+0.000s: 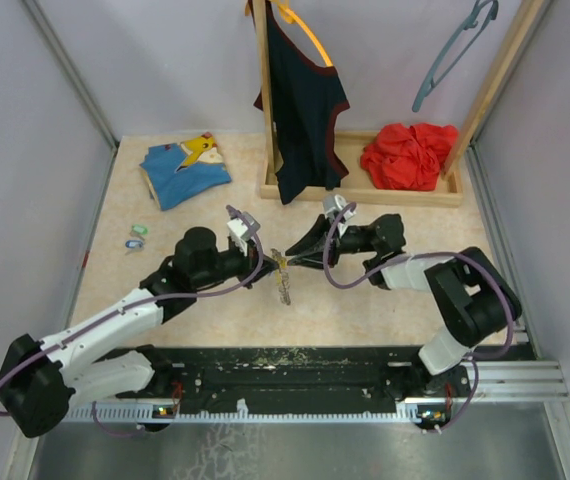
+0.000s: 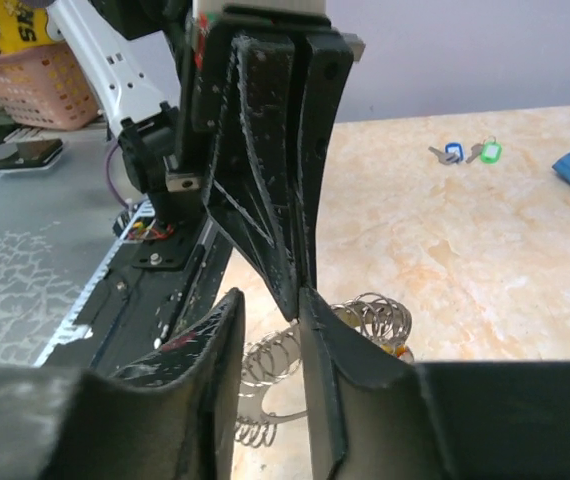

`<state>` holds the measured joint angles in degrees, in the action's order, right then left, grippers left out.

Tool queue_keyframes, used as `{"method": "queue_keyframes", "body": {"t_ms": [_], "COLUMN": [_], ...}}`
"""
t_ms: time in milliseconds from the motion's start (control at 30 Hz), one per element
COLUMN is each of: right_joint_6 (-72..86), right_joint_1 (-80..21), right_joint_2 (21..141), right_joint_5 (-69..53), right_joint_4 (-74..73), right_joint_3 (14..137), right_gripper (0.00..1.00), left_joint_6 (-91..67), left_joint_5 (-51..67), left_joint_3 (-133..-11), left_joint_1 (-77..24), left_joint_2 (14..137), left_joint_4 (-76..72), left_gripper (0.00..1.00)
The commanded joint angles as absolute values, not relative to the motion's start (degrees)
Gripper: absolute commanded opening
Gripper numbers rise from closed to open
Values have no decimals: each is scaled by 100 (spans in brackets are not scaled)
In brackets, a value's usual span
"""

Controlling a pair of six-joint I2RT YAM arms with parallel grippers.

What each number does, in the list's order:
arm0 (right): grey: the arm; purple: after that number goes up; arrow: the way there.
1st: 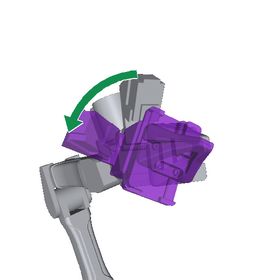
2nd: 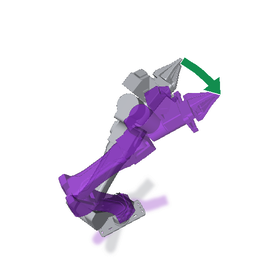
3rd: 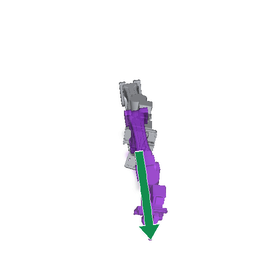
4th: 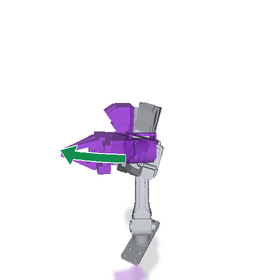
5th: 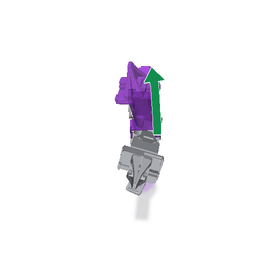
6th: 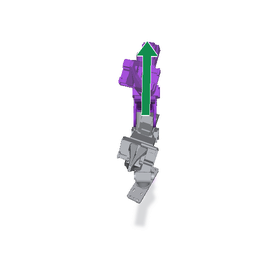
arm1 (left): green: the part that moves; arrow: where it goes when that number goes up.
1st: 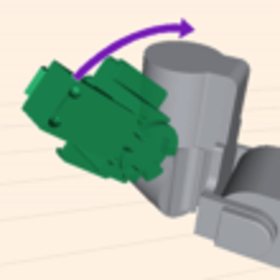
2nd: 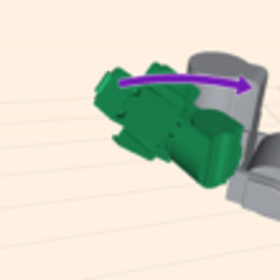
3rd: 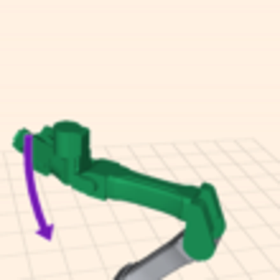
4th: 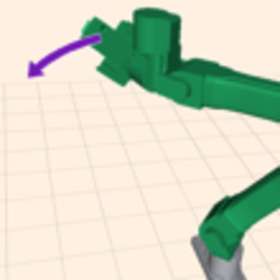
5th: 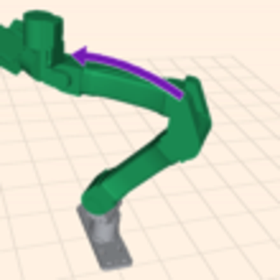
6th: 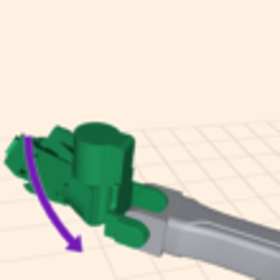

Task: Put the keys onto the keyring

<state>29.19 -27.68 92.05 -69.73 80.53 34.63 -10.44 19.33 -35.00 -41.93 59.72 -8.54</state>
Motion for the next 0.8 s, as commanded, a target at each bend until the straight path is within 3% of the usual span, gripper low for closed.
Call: {"method": "queue_keyframes", "body": {"t_ms": [0,233,533,667,767], "right_joint_6": [2036,-59,-356,-312,357], "right_joint_1": [-2760,-2913,-3252,-3270,-3324], "right_joint_2": [8520,7357,6786,6623,6422], "right_joint_5": [-6797,-5345,-3509,-3296,-3687], "right_joint_4": [6700,2912,328,-380,283], "right_joint_3": [3596,3917,4345,4441,4080], "right_gripper": [34,38,42,46,46], "left_joint_6": [-1030,-1494,-2578,-2715,-2770], "left_joint_5": [1509,827,-244,-253,-126], "left_joint_3": [-3627,-4160,-5402,-5827,-6106], "left_joint_1": [-4157,-4157,-4157,-4149,-4140], "left_joint_2": [5724,5738,6339,6682,6978], "left_joint_4": [-531,285,2109,2623,2951], "left_gripper": [0,1,0,0,0]}}
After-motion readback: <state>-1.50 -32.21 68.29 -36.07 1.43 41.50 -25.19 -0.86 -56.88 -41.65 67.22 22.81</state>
